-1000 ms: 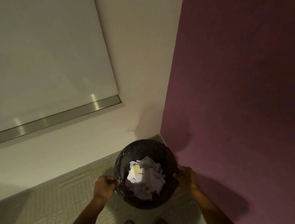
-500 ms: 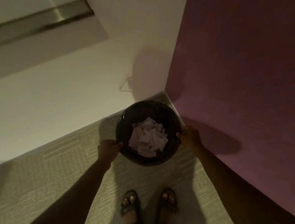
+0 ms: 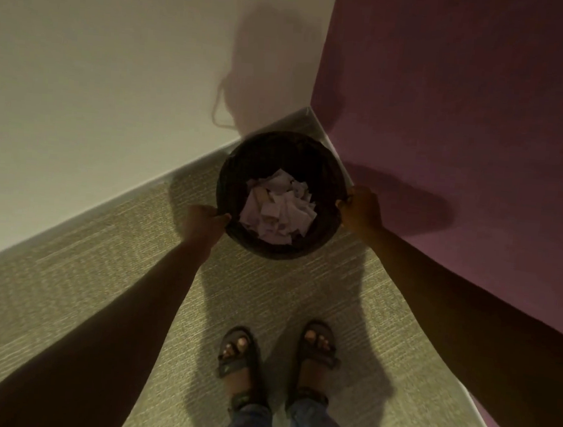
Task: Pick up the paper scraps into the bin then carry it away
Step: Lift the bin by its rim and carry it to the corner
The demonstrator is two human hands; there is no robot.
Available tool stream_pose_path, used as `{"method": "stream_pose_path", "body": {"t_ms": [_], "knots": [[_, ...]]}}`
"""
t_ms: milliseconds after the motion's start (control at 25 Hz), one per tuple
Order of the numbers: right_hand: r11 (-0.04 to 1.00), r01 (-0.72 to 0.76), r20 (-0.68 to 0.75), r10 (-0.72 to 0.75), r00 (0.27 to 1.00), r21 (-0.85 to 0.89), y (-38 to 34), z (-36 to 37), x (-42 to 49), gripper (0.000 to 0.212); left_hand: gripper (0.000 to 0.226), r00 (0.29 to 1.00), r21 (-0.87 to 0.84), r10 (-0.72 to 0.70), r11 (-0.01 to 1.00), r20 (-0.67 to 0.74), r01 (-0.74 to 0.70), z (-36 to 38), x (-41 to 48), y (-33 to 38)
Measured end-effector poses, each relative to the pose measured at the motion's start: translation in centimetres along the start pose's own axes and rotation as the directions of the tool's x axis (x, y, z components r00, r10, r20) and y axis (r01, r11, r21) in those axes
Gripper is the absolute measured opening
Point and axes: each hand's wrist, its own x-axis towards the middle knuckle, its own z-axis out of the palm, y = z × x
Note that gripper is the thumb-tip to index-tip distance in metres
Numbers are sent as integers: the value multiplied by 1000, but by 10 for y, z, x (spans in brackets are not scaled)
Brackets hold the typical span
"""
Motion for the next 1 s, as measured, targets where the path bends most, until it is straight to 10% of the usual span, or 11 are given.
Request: {"method": "stream_pose_path", "body": {"t_ms": [720, 840, 1000], "knots": [[994, 93, 41, -91, 995, -65, 2, 16, 0, 31, 33, 997, 135, 70, 988, 22, -73, 11, 14, -35], [893, 301, -77, -344, 936, -334, -17, 5, -25, 51, 57, 961, 457, 274, 860, -39, -227, 6, -5, -30], [750, 507, -82, -589, 804, -425, -45, 6, -64, 61, 57, 703, 615, 711, 537, 40, -578, 9, -40, -2]]}}
